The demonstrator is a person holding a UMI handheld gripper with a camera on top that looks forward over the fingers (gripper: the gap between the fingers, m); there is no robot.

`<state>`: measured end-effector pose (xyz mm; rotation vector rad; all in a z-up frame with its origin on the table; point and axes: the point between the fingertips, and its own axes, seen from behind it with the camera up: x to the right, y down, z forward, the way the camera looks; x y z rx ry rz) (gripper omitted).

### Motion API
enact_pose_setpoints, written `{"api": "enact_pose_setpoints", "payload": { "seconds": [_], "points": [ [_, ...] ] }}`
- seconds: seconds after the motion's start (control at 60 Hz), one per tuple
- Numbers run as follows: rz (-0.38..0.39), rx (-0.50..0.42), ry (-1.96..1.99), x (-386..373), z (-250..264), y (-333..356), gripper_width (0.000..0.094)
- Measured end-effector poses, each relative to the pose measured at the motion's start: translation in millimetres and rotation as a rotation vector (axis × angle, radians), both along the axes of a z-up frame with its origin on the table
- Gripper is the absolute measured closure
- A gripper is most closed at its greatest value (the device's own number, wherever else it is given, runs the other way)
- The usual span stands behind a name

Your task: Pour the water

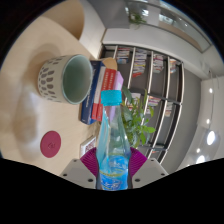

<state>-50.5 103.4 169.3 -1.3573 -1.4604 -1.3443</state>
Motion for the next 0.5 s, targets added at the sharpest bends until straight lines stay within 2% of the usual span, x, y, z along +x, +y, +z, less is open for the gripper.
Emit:
{"api": "enact_pose_setpoints", "payload": {
  "seconds": [0.1, 0.233, 0.317, 0.5],
  "points": [
    [0.038, -0.012, -0.198, -12, -11, 10, 0.0579],
    [0.151, 0.008, -0.413, -37, -9, 18, 0.0577],
    [0.183, 0.018, -0.491, -46, -7, 22, 0.0574],
    [0.131, 0.021, -0.376, -42, 0, 20, 0.0573]
  ]
}}
